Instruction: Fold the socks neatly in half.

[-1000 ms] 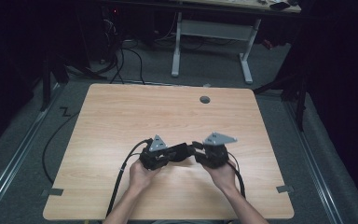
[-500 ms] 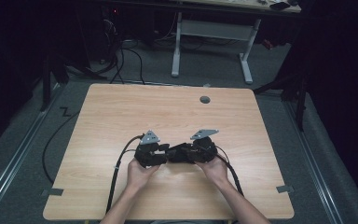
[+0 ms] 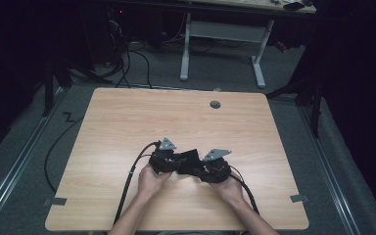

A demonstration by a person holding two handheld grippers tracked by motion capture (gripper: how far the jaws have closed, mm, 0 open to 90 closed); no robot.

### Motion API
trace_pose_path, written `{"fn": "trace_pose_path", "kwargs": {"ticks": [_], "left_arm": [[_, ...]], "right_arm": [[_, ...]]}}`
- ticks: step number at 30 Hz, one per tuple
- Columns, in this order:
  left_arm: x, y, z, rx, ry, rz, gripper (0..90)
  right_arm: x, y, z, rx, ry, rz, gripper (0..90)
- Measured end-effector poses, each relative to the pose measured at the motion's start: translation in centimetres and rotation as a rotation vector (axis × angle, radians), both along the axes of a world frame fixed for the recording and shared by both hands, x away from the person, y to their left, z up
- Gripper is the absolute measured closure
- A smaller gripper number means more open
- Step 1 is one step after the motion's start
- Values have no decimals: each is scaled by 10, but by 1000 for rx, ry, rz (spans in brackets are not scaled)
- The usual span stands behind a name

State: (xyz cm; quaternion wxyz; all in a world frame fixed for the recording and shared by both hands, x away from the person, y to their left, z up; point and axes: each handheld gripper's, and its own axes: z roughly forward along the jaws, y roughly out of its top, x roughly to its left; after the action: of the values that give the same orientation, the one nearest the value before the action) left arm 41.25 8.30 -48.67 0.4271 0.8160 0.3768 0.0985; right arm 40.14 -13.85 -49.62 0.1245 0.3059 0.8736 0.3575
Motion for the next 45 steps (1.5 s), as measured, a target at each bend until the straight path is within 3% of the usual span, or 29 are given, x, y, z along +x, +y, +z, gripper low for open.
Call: {"fn": "trace_pose_path", "kwargs": {"ticks": [4,9,13,15,19,24,29,32,35,37,40,42,45], "left_arm": [[2,-3,4,33,-14,3,636],[-17,-6,17,38,-86,10,533],[-12,-7,5,98,-43,20,524],[-6,-6,0,79,-24,32,525],[4,-6,-1,83,-16,41,527],[0,2,8,27,-55,76,448],[-15,27,20,-44,-103,141,409],[-25,49,23,-53,-125,199,399],[-34,79,17,-64,-125,293,398],[-38,95,13,-84,-112,338,393],[-44,114,11,-89,-109,389,390],[-46,121,10,-85,-105,406,385],[-50,139,6,-59,-99,462,378]], "right_arm": [[-4,-4,-1,0,-11,-2,546],[-4,-5,0,13,-8,-11,548],[-3,-3,-1,21,-6,-7,571],[-3,-2,-2,27,-4,-8,577],[1,-1,-2,38,-8,-33,576],[3,-4,0,68,-29,-78,535],[-1,-19,14,139,-60,-109,508],[-4,-36,23,186,-92,-141,508],[-2,-53,21,180,-107,-192,514],[0,-69,15,178,-86,-249,515],[-2,-85,11,179,-87,-298,517],[-2,-89,11,180,-89,-303,517],[-2,-105,12,179,-91,-347,514]]}}
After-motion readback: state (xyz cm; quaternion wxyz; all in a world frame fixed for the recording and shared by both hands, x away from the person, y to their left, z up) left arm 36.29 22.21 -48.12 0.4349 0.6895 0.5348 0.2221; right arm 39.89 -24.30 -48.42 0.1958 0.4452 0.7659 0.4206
